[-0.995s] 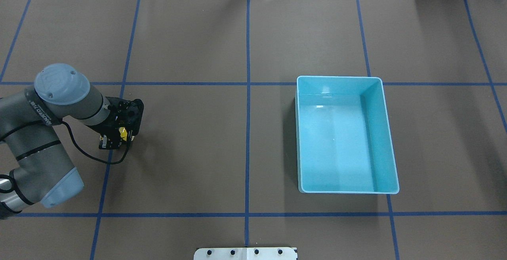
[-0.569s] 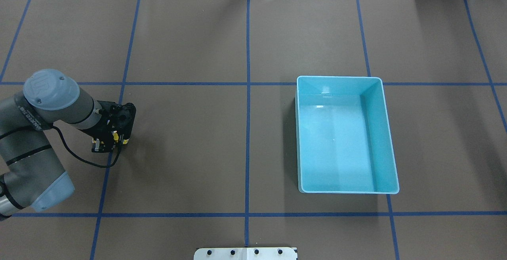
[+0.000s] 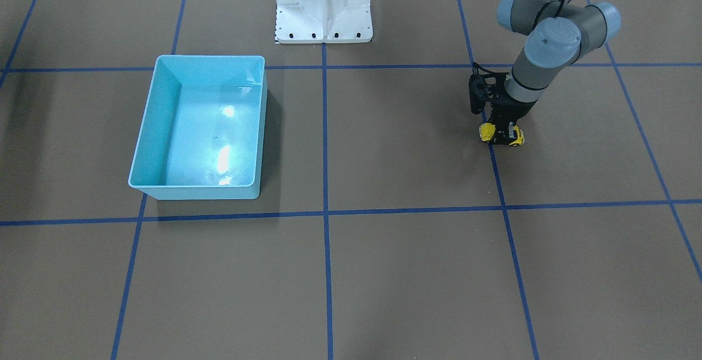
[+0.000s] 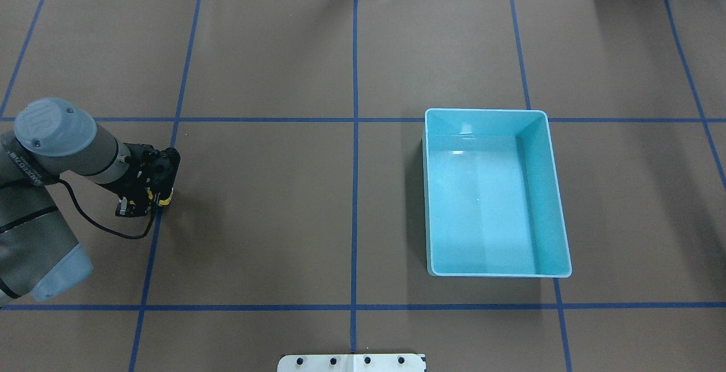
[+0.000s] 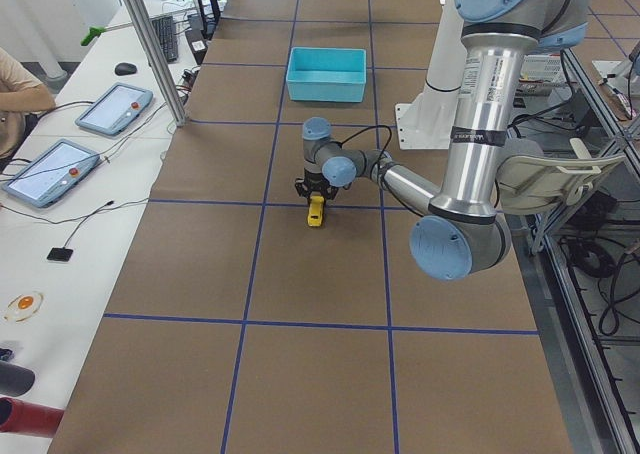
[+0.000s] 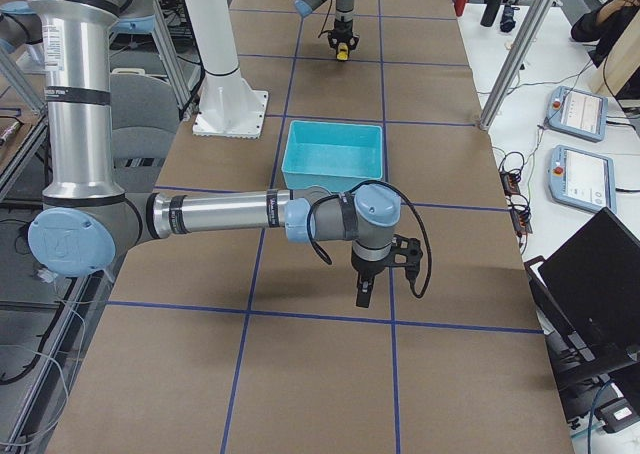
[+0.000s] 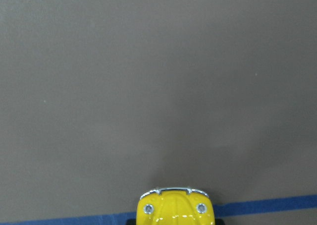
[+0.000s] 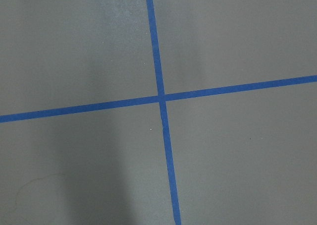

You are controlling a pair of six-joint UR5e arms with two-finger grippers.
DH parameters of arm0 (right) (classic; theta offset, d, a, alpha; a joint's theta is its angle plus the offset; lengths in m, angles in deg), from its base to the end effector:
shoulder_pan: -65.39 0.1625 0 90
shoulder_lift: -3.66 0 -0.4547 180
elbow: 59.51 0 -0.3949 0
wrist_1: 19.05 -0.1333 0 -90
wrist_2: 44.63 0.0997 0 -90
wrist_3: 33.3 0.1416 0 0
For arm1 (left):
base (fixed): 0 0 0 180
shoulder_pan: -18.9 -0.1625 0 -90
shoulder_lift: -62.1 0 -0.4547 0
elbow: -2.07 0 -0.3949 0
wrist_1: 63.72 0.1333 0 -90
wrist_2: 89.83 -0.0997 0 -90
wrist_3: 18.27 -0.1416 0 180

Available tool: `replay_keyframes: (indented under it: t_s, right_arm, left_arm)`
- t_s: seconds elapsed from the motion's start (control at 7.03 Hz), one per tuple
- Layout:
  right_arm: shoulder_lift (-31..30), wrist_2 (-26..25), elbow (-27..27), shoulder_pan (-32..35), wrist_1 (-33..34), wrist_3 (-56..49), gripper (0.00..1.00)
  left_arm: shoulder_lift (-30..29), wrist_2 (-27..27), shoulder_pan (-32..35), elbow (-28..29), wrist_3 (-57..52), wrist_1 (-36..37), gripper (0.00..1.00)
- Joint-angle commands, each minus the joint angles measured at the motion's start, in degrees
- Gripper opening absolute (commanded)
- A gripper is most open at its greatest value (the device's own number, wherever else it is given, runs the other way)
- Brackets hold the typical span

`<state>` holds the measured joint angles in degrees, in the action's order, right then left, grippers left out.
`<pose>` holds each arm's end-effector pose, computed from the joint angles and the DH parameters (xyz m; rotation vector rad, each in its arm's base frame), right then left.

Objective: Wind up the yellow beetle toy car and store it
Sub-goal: 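Drag the held car backward along the table with the left gripper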

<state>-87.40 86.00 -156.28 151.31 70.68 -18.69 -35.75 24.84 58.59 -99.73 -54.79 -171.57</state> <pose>0.0058 -0.4966 0.6743 -0.0164 -0.7159 0.1389 0.4077 -0.4348 0.5215 0.6597 0.5474 1.5736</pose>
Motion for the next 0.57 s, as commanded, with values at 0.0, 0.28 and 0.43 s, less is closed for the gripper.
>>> replay_keyframes:
  t_s: [0.0,0.28,0.43]
  right_arm:
    - [0.0,0.0,0.0,-0.4,0.0,0.1,1.0]
    - [0.0,0.1,0.0,-0.4,0.0,0.1,1.0]
    - [0.0,0.1,0.0,-0.4,0.0,0.1,1.0]
  left_arm:
    - [2.0,0.0,0.2,0.1,-0.5,-3.1,0.0]
    - [3.0,0.2,1.0,0.1,-2.3,-3.2,0.0]
    - [4.0,0.2,1.1,0.2,-2.3,-4.5,0.0]
